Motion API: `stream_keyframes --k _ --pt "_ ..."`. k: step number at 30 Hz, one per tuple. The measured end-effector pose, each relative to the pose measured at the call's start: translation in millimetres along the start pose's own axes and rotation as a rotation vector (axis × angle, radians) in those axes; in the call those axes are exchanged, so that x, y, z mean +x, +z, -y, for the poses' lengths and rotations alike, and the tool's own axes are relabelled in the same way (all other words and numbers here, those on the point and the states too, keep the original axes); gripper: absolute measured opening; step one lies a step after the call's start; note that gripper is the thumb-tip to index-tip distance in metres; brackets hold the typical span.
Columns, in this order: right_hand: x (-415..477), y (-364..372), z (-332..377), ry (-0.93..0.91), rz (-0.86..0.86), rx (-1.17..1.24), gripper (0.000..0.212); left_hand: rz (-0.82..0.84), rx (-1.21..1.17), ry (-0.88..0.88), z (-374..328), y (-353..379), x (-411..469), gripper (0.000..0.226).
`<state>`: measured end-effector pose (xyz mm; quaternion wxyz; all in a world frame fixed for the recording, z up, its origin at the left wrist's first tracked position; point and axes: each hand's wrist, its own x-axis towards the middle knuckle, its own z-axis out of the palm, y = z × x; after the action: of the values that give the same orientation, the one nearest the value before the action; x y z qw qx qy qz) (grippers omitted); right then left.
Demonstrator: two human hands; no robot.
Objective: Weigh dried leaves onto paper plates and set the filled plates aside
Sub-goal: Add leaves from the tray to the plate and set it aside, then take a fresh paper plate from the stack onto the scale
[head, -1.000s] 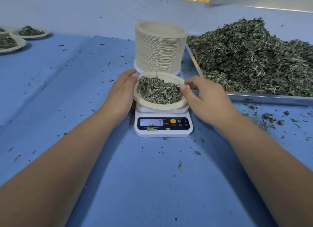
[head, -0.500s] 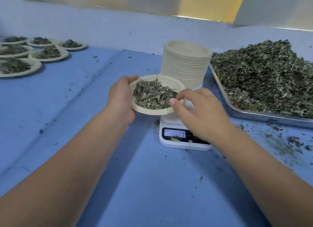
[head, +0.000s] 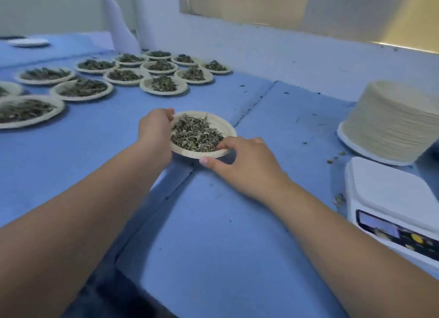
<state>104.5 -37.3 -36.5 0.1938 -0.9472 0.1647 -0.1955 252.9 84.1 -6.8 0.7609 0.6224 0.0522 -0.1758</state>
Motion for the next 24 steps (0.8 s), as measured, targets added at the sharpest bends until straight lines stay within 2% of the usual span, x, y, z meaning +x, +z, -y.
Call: stream_keyframes --k 3,8,12,14,24 --pt "27 33 24 -0.006 0.028 0.000 0.056 -0.114 0.035 0.032 -10 -35 30 0.009" --pt "71 78 56 -0.037 0.037 -0.141 0.061 -0.210 0.019 0.072 -13 -74 61 0.014" --pt "108 100 73 -0.036 0.069 -0.155 0.060 -0.373 -0.131 0.210 -6 -83 63 0.039" --pt "122 111 81 -0.050 0.078 -0.164 0.059 -0.348 -0.144 0.236 -4 -82 61 0.045" --pt "186 160 117 -0.018 0.224 -0.236 0.071 -0.342 -0.197 0.302 -1 -80 52 0.035"
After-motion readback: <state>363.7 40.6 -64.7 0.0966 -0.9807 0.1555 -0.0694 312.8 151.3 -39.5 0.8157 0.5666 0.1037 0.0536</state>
